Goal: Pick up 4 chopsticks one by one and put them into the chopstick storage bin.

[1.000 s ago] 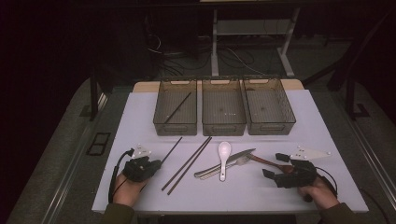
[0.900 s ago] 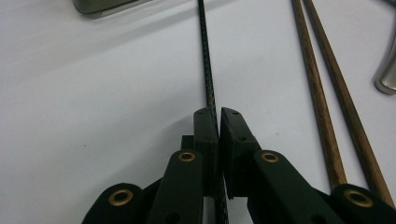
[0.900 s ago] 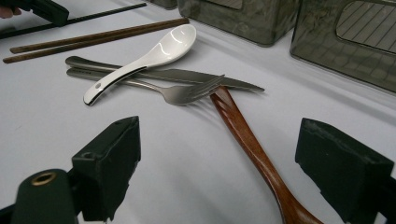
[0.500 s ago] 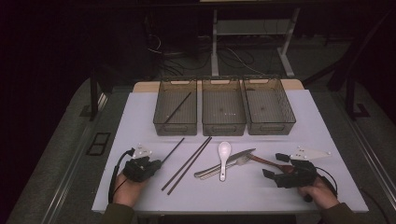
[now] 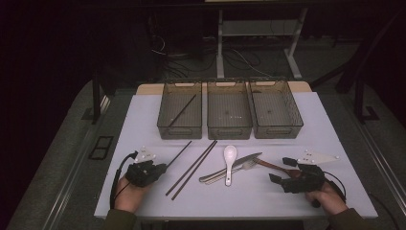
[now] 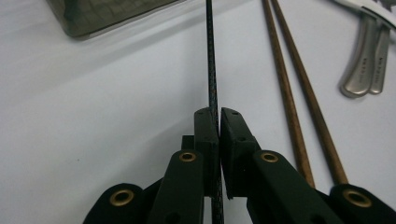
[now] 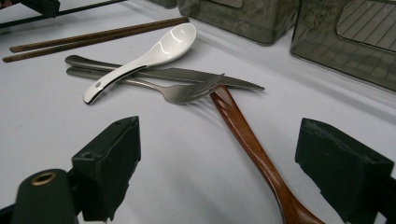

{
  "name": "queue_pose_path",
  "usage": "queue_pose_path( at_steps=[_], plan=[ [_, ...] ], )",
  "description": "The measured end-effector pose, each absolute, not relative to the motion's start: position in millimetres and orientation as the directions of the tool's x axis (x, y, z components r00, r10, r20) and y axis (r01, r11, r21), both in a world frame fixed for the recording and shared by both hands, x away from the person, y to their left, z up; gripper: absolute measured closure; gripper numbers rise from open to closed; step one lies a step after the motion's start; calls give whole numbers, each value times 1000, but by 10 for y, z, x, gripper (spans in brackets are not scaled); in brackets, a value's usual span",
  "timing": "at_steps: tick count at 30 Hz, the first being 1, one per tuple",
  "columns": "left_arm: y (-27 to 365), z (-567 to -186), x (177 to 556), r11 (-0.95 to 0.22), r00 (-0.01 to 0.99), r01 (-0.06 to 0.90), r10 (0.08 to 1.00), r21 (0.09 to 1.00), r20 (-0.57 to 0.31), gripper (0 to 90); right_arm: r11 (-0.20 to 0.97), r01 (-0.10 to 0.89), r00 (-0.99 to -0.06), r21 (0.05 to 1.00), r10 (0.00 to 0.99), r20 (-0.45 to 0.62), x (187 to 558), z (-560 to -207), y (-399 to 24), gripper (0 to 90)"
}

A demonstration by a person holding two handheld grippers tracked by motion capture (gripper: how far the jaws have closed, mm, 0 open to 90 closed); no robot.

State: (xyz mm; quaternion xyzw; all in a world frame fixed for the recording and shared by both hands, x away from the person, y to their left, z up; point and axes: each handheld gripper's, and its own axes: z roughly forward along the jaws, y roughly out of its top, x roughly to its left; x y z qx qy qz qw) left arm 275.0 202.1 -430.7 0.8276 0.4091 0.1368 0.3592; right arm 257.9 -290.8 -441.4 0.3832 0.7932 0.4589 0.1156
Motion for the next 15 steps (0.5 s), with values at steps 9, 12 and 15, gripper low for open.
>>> queue_pose_path(
  at_steps=[9,12,15],
  plan=[
    [2005,-4222,2733,-397,638,551,768,734,-63,847,286,501,-680,817,714,167,2582,-4417,-2907,139],
    [1996,-4191,2734,-393,642,542,764,743,-64,847,287,500,-680,817,714,165,2584,-4419,-2908,139],
    [1983,-4160,2743,-393,650,532,757,750,-64,847,290,499,-680,817,715,162,2587,-4421,-2909,139]
  ],
)
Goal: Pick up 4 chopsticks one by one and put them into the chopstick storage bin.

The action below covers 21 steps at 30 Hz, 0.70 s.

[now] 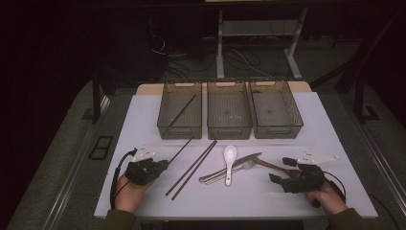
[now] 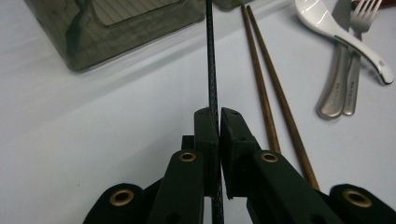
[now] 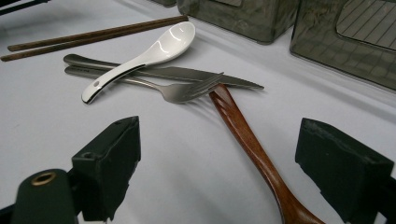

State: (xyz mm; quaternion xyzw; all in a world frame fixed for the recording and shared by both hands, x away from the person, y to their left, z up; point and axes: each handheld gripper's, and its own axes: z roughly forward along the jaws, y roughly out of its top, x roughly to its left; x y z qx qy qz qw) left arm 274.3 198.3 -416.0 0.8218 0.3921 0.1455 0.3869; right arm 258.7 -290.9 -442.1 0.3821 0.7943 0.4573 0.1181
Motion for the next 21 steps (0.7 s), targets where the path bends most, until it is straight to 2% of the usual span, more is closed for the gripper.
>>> queue_pose_path(
  at_steps=[21],
  plan=[
    [1863,-4000,2896,-360,659,479,750,801,-57,847,290,504,-677,813,717,164,2587,-4424,-2902,139]
  ],
)
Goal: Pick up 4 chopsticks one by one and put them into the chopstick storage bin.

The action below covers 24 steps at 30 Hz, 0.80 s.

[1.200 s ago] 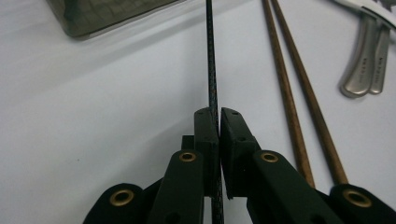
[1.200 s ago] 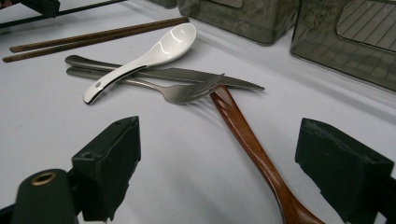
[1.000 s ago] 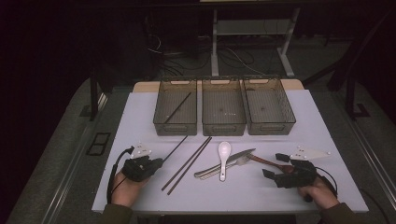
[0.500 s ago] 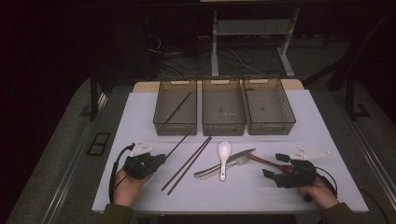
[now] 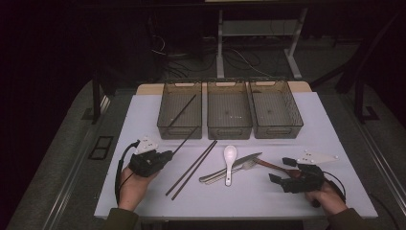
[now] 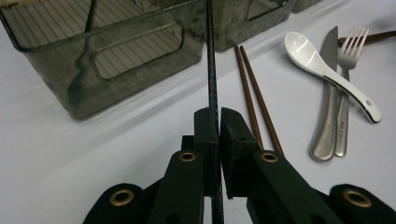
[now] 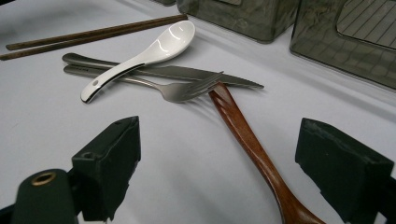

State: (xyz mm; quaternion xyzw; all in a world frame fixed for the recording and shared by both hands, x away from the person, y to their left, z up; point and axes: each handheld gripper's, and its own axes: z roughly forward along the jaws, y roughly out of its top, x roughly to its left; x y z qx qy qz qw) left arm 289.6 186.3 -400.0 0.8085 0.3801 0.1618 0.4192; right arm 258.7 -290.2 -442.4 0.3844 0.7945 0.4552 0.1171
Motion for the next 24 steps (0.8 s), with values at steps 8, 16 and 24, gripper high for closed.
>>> queue_pose_path(
  at_steps=[8,16,24],
  plan=[
    [1848,-3944,2978,-353,659,469,750,810,-55,847,290,508,-677,811,717,167,2592,-4429,-2902,139],
    [1799,-3927,3123,-337,653,471,755,815,-65,847,290,507,-675,812,719,165,2599,-4434,-2906,139],
    [1742,-3917,3276,-333,650,473,757,816,-68,847,289,509,-674,810,720,166,2600,-4434,-2911,139]
  ],
)
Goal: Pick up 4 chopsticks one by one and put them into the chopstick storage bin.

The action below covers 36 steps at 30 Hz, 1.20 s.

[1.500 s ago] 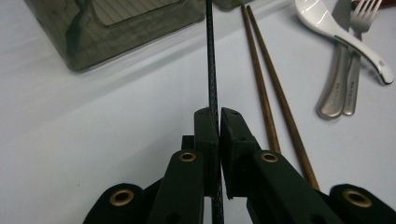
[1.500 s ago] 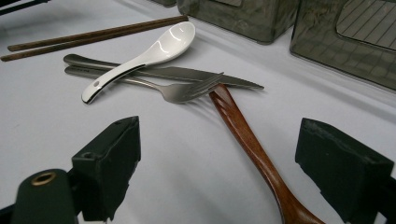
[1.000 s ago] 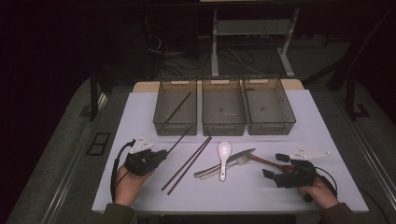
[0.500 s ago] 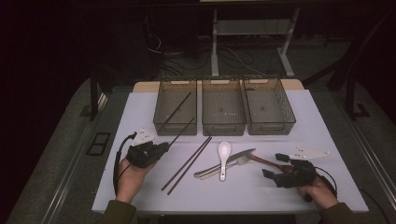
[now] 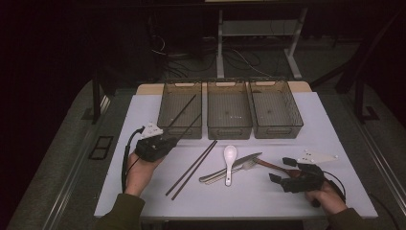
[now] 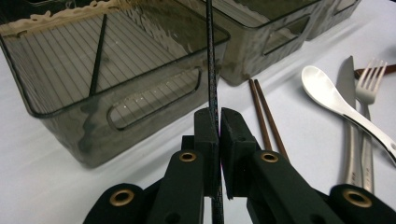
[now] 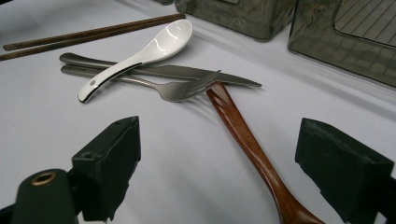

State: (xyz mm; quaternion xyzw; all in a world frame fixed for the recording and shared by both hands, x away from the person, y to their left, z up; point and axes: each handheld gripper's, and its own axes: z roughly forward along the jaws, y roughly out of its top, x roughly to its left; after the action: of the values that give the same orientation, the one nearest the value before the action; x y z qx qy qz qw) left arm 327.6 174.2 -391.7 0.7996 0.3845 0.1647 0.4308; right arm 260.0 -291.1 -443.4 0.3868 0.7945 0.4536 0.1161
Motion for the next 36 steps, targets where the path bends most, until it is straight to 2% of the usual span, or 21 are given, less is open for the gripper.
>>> queue_pose_path(
  at_steps=[13,36],
  plan=[
    [1675,-3860,3548,-288,636,486,764,825,-108,847,285,514,-671,809,722,172,2602,-4433,-2922,139],
    [1473,-3615,4151,-316,613,492,787,811,-65,847,285,511,-672,811,721,170,2603,-4431,-2933,139]
  ],
)
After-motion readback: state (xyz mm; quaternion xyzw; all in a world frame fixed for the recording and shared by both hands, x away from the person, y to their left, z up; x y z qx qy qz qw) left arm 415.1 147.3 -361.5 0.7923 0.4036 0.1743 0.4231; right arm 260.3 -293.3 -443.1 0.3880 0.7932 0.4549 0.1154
